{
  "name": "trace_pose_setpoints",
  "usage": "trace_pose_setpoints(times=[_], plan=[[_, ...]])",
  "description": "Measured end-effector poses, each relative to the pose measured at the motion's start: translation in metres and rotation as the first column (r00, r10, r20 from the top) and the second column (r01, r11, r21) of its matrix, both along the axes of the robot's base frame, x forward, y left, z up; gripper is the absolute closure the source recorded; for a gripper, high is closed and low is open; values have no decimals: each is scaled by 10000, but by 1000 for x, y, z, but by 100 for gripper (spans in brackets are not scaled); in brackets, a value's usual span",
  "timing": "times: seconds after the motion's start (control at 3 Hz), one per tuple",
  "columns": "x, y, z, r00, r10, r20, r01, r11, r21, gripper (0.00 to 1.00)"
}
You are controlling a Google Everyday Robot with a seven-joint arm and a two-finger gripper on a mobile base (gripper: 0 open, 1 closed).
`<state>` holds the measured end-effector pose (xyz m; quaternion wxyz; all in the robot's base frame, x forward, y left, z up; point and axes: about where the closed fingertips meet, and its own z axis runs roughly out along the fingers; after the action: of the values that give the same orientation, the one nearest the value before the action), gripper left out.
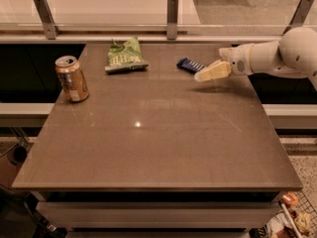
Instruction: Move rxbar blueberry near orange can
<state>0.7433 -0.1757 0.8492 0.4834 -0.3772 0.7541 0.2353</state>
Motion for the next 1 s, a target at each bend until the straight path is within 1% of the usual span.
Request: trace_pose_setpoints(times=[0.33, 0.67, 1.0], plan=[[10, 7, -6, 10000, -59, 54, 59, 10000, 46, 0], [17, 14, -16, 9985, -547, 12, 547, 9985, 94, 0], [25, 20, -27, 9946, -1037, -71, 1038, 9944, 174, 0]])
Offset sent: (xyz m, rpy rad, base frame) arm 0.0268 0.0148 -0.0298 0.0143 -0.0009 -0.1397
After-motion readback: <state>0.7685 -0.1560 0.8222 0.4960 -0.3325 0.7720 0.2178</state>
